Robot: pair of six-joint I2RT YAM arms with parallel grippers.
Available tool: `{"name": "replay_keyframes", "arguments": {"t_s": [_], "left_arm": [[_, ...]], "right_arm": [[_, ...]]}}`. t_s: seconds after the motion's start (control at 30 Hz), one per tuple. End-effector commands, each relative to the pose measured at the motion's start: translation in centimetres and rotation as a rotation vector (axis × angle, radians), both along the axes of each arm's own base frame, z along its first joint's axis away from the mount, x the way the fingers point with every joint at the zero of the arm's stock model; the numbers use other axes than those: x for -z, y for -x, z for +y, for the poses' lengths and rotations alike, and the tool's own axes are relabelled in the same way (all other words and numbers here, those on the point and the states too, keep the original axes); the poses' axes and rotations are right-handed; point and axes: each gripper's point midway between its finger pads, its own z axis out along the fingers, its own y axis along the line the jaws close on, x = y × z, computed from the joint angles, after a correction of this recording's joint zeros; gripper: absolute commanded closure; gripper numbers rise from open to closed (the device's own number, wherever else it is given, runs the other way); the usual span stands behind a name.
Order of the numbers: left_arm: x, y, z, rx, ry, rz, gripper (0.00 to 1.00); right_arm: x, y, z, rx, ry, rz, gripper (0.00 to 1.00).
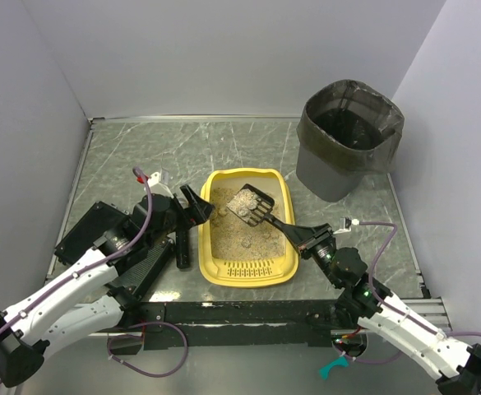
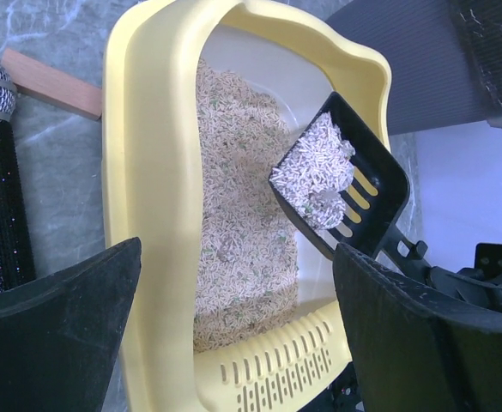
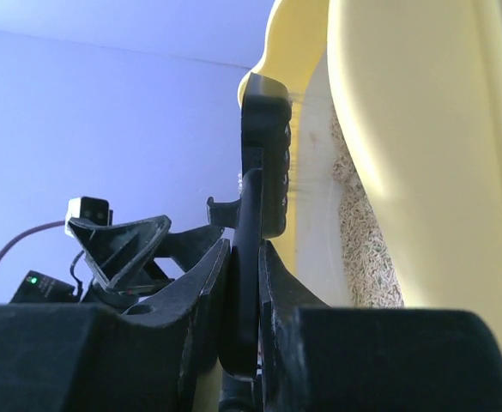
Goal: Clean the litter box
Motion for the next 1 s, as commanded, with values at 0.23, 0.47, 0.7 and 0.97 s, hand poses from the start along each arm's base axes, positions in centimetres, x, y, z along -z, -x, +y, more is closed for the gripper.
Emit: {"name": "replay_keyframes", "arguments": {"t_s": [0.23, 0.47, 0.7, 0.97], "left_arm": [[-0.8, 0.1, -0.7, 0.027, 0.048, -0.031, 0.03], [-0.6, 0.2, -0.4, 0.014, 0.046, -0.03, 0.03], [0.0, -0.1, -0.1, -0.004, 0.018, -0.017, 0.03], [1.1, -0.3, -0.4, -0.001, -0.017, 0.022, 0.03]], "right_arm": [[-5.8, 0.3, 0.9, -0.054, -0.321, -0.126, 1.0], [-4.8, -0.4, -0.1, 0.012, -0.341, -0.094, 1.0], [-3.6, -0.7, -1.9, 0.106, -0.312, 0.044, 1.0], [-3.8, -0.9, -0.1, 0.038, -0.303, 0.048, 1.0]]}}
